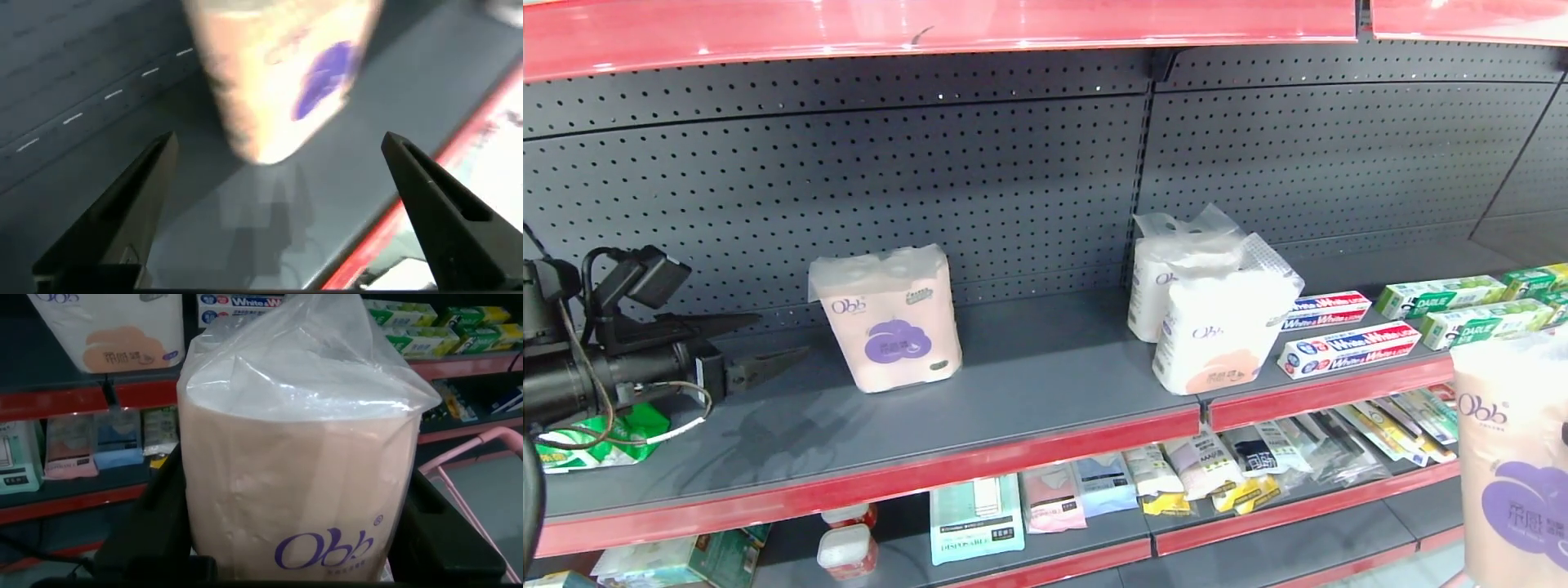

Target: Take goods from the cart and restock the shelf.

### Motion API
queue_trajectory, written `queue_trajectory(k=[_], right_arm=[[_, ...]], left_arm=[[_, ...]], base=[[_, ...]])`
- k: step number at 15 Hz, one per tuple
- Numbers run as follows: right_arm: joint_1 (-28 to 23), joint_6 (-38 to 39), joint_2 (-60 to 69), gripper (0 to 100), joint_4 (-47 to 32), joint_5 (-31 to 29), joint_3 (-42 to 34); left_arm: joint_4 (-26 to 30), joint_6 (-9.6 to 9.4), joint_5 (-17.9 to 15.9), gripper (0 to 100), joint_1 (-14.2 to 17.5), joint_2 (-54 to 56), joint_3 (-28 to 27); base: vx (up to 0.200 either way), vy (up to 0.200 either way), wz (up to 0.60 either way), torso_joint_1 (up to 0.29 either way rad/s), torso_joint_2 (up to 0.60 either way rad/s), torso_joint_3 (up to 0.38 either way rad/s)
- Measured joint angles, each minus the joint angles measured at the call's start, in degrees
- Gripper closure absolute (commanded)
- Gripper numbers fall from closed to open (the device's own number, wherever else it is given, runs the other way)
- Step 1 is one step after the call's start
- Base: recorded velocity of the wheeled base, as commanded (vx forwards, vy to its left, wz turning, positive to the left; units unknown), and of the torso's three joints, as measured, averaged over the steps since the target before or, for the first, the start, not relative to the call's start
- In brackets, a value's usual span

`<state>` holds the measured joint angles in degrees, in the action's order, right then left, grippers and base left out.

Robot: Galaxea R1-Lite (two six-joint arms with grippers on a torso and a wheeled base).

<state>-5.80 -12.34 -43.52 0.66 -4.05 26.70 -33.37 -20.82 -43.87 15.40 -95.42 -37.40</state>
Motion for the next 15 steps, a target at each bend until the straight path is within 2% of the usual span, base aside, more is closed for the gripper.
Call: queue_trajectory(k=[1,4,7,9,12,15], right_arm=[[0.0,0.0,-0.1,100,0.0,0.0,0.0],[0.0,-0.1,-0.2,100,0.0,0.0,-0.1],[0.0,-0.6,-0.3,100,-0.1,-0.1,-0.1],[0.0,-1.0,-0.3,100,-0.1,-0.1,-0.2],[0.0,-1.0,-0.3,100,-0.3,-0.1,-0.2],[0.0,-1.0,-0.4,100,-0.5,-0.1,-0.3]], left_arm=[[0.0,-0.50,-0.7,0,-0.1,-0.6,-0.2],[-0.1,-4.74,-5.4,0,0.0,-3.8,-1.4],[-0.1,-9.09,-8.0,0,0.2,-8.6,-5.9],[0.4,-9.86,-9.4,0,0.2,-10.9,-8.5],[0.2,-9.96,-9.7,0,0.1,-12.9,-9.7],[0.0,-9.74,-10.2,0,0.1,-15.6,-13.3]], base=[[0.000,0.000,0.00,0.000,0.00,0.000],[0.000,0.000,0.00,0.000,0.00,0.000],[0.000,0.000,0.00,0.000,0.00,0.000],[0.000,0.000,0.00,0.000,0.00,0.000],[0.000,0.000,0.00,0.000,0.00,0.000],[0.000,0.000,0.00,0.000,0.00,0.000]])
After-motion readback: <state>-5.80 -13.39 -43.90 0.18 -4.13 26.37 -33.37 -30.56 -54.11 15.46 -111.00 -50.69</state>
